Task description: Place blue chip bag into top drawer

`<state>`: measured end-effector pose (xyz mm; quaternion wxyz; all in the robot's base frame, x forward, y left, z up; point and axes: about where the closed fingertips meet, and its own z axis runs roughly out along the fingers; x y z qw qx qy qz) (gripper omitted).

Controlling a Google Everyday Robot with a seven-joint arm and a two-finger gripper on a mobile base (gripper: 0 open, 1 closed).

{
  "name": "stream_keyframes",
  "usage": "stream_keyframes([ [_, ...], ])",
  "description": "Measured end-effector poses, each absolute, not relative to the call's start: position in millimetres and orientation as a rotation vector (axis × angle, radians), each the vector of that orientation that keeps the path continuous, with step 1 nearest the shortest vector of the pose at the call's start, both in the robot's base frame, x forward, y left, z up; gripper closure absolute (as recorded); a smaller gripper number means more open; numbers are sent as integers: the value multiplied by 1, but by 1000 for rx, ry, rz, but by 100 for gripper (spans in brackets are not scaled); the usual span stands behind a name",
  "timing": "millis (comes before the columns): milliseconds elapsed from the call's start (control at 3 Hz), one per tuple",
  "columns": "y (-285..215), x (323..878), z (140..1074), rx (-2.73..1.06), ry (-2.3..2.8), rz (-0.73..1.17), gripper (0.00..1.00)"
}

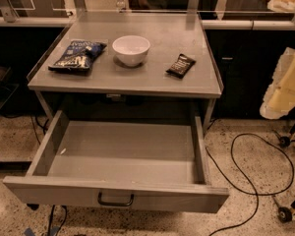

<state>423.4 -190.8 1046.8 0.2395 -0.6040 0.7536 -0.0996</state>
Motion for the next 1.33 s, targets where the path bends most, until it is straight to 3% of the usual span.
stream_keyframes([
  [333, -188, 425, 1050, -1645, 2046, -285, 0],
  [1333, -77, 458, 1040, -1764, 1967, -309, 0],
])
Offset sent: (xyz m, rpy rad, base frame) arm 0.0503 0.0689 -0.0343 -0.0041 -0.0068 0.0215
